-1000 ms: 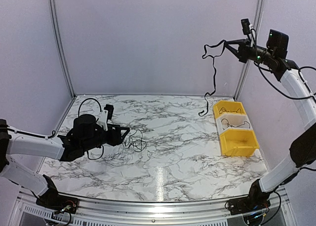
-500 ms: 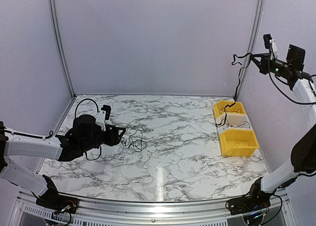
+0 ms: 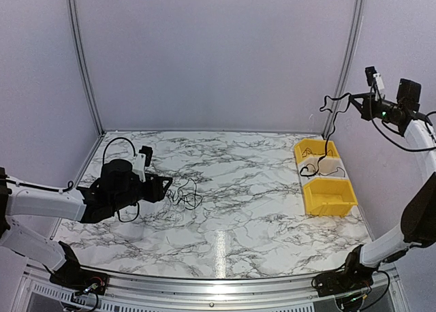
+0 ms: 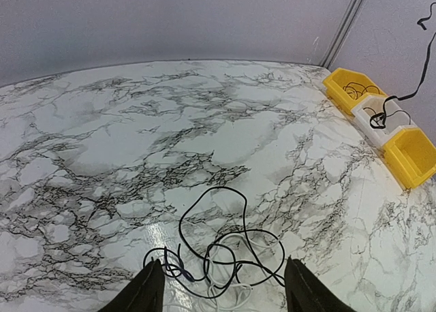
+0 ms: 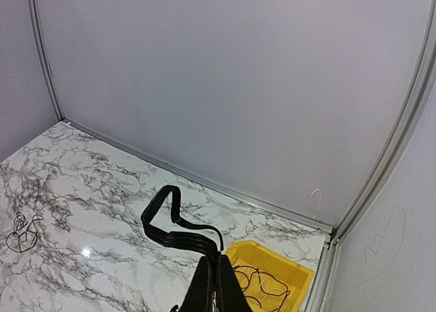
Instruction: Untangle the cables
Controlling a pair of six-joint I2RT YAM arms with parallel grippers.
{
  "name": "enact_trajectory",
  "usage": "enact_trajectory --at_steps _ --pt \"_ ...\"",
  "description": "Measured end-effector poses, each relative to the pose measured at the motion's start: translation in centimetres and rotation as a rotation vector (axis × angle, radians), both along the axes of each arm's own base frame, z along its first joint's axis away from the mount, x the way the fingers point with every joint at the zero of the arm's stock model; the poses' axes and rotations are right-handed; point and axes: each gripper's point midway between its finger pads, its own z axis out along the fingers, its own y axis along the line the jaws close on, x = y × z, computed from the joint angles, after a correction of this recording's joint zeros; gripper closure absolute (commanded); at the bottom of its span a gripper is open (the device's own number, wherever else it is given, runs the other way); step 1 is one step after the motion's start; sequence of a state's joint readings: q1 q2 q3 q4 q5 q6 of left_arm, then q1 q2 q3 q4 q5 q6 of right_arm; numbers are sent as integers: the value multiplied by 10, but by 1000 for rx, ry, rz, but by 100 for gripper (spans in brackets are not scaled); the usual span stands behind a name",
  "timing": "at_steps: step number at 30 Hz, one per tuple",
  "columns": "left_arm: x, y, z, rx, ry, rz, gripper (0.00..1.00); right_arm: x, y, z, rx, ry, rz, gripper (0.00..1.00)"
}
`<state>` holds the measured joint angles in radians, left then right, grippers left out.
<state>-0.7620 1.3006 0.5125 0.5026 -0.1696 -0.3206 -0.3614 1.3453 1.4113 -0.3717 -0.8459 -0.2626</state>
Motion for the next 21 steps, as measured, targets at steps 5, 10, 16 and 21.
enact_trajectory --at_steps 5,10,16,21 --pt "1 1 0 2 -2 8 38 -4 -7 22 -45 -45 -31 100" --pt "1 2 0 4 -4 14 38 -6 -14 26 -92 -56 -68 100" --pt "1 2 0 4 -4 14 38 -5 -45 16 -141 -18 -194 100" --pt "1 2 0 4 -4 14 38 -7 -68 17 -190 -14 -288 100"
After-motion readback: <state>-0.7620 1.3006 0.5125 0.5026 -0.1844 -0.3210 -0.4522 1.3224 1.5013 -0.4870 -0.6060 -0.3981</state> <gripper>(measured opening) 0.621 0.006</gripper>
